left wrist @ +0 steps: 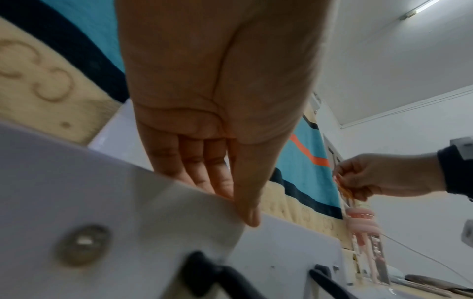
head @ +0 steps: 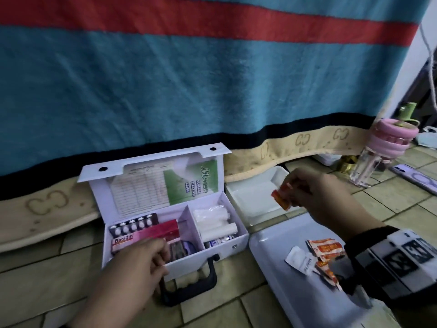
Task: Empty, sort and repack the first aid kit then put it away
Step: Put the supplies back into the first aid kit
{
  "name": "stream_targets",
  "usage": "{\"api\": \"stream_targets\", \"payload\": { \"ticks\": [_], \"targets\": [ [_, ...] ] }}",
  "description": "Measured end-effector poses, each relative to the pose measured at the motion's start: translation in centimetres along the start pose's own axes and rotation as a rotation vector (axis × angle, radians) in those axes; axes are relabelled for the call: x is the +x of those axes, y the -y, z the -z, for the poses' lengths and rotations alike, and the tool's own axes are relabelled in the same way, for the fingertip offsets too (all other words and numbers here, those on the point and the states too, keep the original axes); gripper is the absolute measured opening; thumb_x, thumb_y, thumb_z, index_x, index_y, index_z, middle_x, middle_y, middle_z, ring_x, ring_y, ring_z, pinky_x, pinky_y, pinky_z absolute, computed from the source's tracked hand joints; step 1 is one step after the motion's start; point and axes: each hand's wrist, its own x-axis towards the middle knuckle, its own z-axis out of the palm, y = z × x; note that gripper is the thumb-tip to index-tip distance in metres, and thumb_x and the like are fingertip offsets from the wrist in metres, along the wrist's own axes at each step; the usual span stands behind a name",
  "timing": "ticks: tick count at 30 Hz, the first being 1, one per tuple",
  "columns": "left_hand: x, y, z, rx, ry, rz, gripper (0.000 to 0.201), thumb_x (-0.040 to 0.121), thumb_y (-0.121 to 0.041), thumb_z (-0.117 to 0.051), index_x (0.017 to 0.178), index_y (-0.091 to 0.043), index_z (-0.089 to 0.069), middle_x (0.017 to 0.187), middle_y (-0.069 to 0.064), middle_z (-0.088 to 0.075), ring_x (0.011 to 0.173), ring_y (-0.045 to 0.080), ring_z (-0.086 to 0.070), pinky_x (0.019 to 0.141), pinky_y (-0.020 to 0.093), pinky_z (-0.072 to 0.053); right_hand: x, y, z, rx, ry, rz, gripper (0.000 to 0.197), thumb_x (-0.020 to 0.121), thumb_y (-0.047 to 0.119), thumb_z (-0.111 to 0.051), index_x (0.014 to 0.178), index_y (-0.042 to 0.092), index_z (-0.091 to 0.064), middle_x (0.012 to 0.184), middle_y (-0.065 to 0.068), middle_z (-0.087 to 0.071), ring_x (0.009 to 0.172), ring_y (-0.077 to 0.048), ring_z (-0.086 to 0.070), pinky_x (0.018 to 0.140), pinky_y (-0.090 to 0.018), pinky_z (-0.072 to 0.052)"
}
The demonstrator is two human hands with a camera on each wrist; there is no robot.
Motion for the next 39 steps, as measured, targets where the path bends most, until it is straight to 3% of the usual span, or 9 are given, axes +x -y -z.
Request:
{"api": "stream_targets", "payload": {
  "ticks": [3,5,8,15,20,24,29,35,39],
  "targets": [
    [-0.7,1.9,0.8,-0.015,0.006,0.050,0.038,0.068,-0.011,-0.077,0.053,-0.036,-0.053,0.064,-0.015,-0.061,0.071,-0.009,-0.056,0.056,0.010,-0.042,2.3,3.7,-2.9,0.343,0.124,0.026,0.016,0.082,0.000,-0.066,0.078,0.014,-0.062,0.066,-0.003,-0.068,0.056,-0.010,-0.062,0.059,-0.020,-0.050],
    [-1.1,2.4,1.3,-0.046,0.013,0.046,0.036,0.068,-0.015,-0.078,0.054,-0.040,-0.056,0.075,-0.027,-0.062,0.071,-0.008,-0.057,0.057,0.008,-0.041,3.8,5.8,-5.4,0.499,0.208,0.027,0.018,0.084,-0.006,-0.062,0.075,0.010,-0.057,0.062,-0.006,-0.065,0.050,-0.008,-0.060,0.055,-0.019,-0.051],
    [-1.3,2.6,1.3,-0.060,-0.025,0.087,0.025,0.068,-0.026,-0.078,0.057,-0.039,-0.059,0.071,-0.035,-0.060,0.069,-0.009,-0.058,0.056,0.007,-0.040,5.9,8.1,-8.9,0.523,0.290,0.039,0.024,0.087,-0.006,-0.058,0.074,0.013,-0.052,0.066,-0.009,-0.060,0.047,-0.004,-0.058,0.050,-0.017,-0.047],
    [-1.0,2.8,1.4,-0.119,-0.048,0.172,0.017,0.066,-0.035,-0.078,0.064,-0.042,-0.063,0.061,-0.030,-0.060,0.061,-0.003,-0.057,0.053,0.010,-0.037,9.0,11.4,-12.9,0.836,0.004,0.117,0.026,0.088,-0.010,-0.053,0.077,0.014,-0.052,0.069,0.005,-0.071,0.076,-0.015,-0.065,0.075,-0.028,-0.055],
    [-1.0,2.5,1.7,-0.125,-0.054,0.191,0.014,0.067,-0.038,-0.076,0.066,-0.043,-0.063,0.064,-0.031,-0.060,0.063,-0.007,-0.057,0.055,0.007,-0.038,9.4,11.7,-13.7,0.625,0.110,0.219,0.029,0.084,-0.003,-0.064,0.073,0.023,-0.056,0.064,0.015,-0.069,0.064,-0.003,-0.063,0.059,-0.011,-0.049],
    [-1.0,2.5,1.8,-0.129,-0.054,0.193,0.015,0.067,-0.037,-0.076,0.062,-0.039,-0.063,0.059,-0.032,-0.059,0.062,-0.012,-0.055,0.053,0.006,-0.037,9.5,12.3,-13.5,0.459,0.054,0.272,0.023,0.091,0.013,-0.059,0.078,0.030,-0.050,0.073,0.008,-0.069,0.070,-0.017,-0.066,0.066,-0.030,-0.051],
    [-1.2,2.5,1.8,-0.122,-0.071,0.191,0.017,0.068,-0.035,-0.075,0.058,-0.035,-0.061,0.054,-0.035,-0.055,0.061,-0.015,-0.053,0.054,0.006,-0.037,9.3,12.4,-12.7,0.149,0.125,0.395,0.016,0.094,0.022,-0.053,0.086,0.031,-0.043,0.076,0.005,-0.070,0.066,-0.020,-0.067,0.058,-0.033,-0.050],
    [-1.2,2.3,1.9,-0.119,-0.072,0.188,0.014,0.069,-0.036,-0.075,0.062,-0.035,-0.063,0.056,-0.037,-0.055,0.062,-0.016,-0.053,0.055,0.005,-0.038,9.2,11.7,-12.7,0.042,0.156,0.436,0.005,0.086,0.020,-0.064,0.087,0.025,-0.063,0.076,0.010,-0.068,0.074,-0.012,-0.064,0.068,-0.031,-0.051],
    [-1.1,2.2,2.0,-0.113,-0.075,0.192,0.012,0.068,-0.037,-0.076,0.065,-0.035,-0.064,0.057,-0.038,-0.055,0.064,-0.017,-0.052,0.056,0.005,-0.038,9.2,11.9,-12.9,0.060,0.197,0.375,0.013,0.083,0.017,-0.063,0.084,0.029,-0.060,0.069,0.011,-0.059,0.064,-0.006,-0.054,0.059,-0.018,-0.041]
  ]
}}
